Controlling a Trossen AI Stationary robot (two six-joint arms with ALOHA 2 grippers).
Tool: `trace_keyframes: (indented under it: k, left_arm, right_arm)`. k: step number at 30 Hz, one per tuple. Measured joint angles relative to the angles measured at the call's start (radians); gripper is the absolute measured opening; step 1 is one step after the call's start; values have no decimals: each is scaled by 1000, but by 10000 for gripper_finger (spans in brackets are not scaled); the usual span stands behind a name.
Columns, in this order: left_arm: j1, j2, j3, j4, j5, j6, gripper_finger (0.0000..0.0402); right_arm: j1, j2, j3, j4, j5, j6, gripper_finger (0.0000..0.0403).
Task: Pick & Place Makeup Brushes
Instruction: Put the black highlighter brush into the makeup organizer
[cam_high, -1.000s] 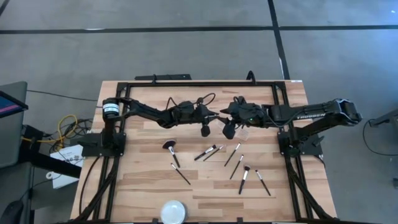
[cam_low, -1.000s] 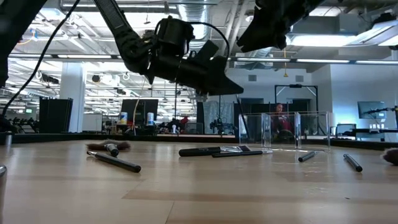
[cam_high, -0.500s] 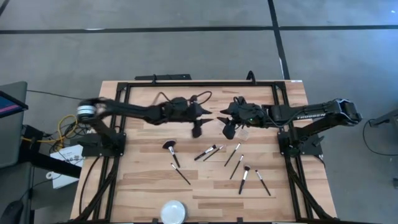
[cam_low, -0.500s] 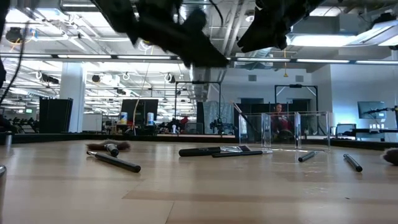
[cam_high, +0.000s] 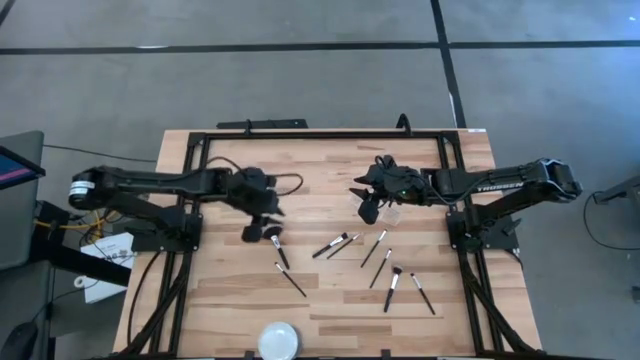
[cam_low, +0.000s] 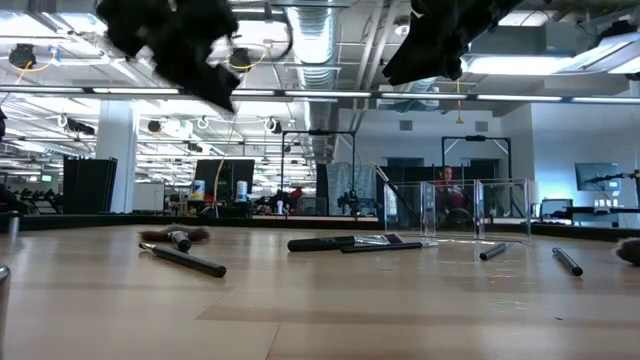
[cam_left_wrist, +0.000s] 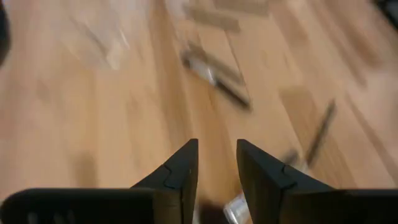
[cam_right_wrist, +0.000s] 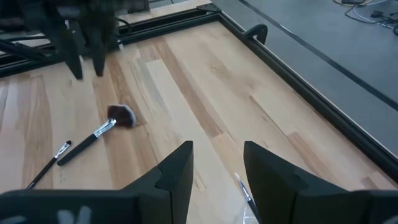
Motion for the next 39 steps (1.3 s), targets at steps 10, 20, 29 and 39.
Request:
trace_keyframes:
  k: [10, 20, 29, 39]
  left_arm:
    - [-6, -6, -176, 27, -1, -1, 146]
    - [-171, 50, -311, 299, -99, 16, 186]
    - [-188, 186, -391, 538, -181, 41, 187]
    - [-148, 319, -387, 620, -123, 48, 179]
  right_arm:
    - [0, 0, 0, 45, 0, 44, 127]
    - [0, 0, 0, 98, 0, 84, 127]
    - [0, 65, 0, 168, 0, 86, 127]
    - [-27, 210, 0, 401, -8, -53, 127]
